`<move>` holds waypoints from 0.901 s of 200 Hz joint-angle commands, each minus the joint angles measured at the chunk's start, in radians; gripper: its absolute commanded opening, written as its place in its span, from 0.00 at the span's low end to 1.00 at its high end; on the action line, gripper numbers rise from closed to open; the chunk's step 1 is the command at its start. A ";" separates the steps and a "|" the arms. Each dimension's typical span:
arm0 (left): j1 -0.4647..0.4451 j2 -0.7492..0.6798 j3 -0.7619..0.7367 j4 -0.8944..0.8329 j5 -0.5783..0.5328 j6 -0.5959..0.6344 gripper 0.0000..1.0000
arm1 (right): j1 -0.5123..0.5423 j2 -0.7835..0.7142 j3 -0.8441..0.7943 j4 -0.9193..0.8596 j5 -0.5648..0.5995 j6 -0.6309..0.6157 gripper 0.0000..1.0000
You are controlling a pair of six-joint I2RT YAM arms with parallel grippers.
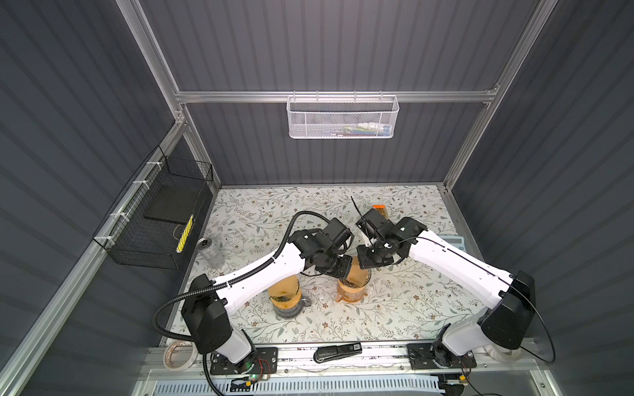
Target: Place the coffee filter in the dripper
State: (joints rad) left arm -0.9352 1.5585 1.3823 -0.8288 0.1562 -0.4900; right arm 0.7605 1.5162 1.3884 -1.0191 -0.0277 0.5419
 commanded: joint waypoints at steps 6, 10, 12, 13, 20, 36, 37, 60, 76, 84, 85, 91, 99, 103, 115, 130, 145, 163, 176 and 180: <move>-0.001 -0.018 -0.004 -0.001 -0.013 -0.004 0.16 | 0.003 0.024 0.037 -0.017 0.029 -0.016 0.02; -0.001 -0.019 -0.001 -0.001 -0.014 -0.005 0.16 | 0.003 0.026 0.038 -0.017 0.031 -0.017 0.02; -0.001 -0.018 0.000 -0.001 -0.014 -0.006 0.16 | 0.003 0.027 0.039 -0.017 0.033 -0.017 0.02; -0.001 -0.018 0.000 -0.001 -0.014 -0.005 0.16 | 0.003 0.027 0.038 -0.016 0.032 -0.017 0.02; -0.001 -0.023 0.003 -0.003 -0.014 -0.004 0.16 | 0.003 0.029 0.039 -0.012 0.036 -0.020 0.02; -0.001 -0.027 0.004 -0.005 -0.015 -0.004 0.16 | 0.003 0.036 0.043 -0.013 0.035 -0.023 0.02; -0.001 -0.028 0.004 -0.006 -0.016 -0.004 0.16 | 0.003 0.036 0.044 -0.013 0.036 -0.023 0.02; -0.001 -0.029 0.002 -0.010 -0.014 -0.004 0.16 | 0.003 0.042 0.046 -0.012 0.047 -0.026 0.02; -0.002 -0.028 -0.005 -0.007 -0.012 -0.004 0.16 | 0.003 0.045 0.046 -0.012 0.050 -0.027 0.02; -0.001 -0.026 -0.008 -0.006 -0.011 -0.004 0.16 | 0.003 0.045 0.046 -0.012 0.049 -0.028 0.02; -0.001 -0.026 -0.009 -0.006 -0.011 -0.004 0.16 | 0.003 0.045 0.045 -0.012 0.049 -0.028 0.02; -0.001 -0.025 -0.009 -0.004 -0.009 -0.004 0.16 | 0.003 0.047 0.045 -0.012 0.050 -0.027 0.02; -0.002 -0.023 -0.011 -0.003 -0.007 -0.004 0.16 | 0.003 0.046 0.043 -0.011 0.051 -0.028 0.02; -0.001 -0.022 -0.012 0.000 -0.007 -0.004 0.16 | 0.003 0.046 0.042 -0.010 0.052 -0.027 0.02; -0.001 -0.019 -0.012 0.002 -0.005 -0.005 0.16 | 0.003 0.045 0.040 -0.007 0.054 -0.028 0.02; -0.001 -0.015 -0.015 0.003 -0.001 -0.004 0.15 | 0.003 0.047 0.038 -0.004 0.052 -0.026 0.02; -0.001 -0.015 -0.019 0.003 -0.001 -0.006 0.15 | 0.005 0.048 0.038 -0.003 0.048 -0.028 0.02; -0.001 -0.016 -0.019 0.002 -0.001 -0.007 0.15 | 0.007 0.048 0.040 -0.004 0.049 -0.027 0.02; -0.001 -0.023 -0.016 0.000 -0.004 -0.010 0.15 | 0.010 0.046 0.043 -0.007 0.048 -0.027 0.02; -0.001 -0.026 -0.016 0.000 -0.006 -0.010 0.15 | 0.011 0.045 0.045 -0.008 0.050 -0.026 0.02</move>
State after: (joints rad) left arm -0.9352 1.5551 1.3766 -0.8219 0.1490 -0.4904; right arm 0.7624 1.5486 1.4101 -1.0176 0.0036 0.5224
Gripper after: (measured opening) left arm 0.151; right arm 0.042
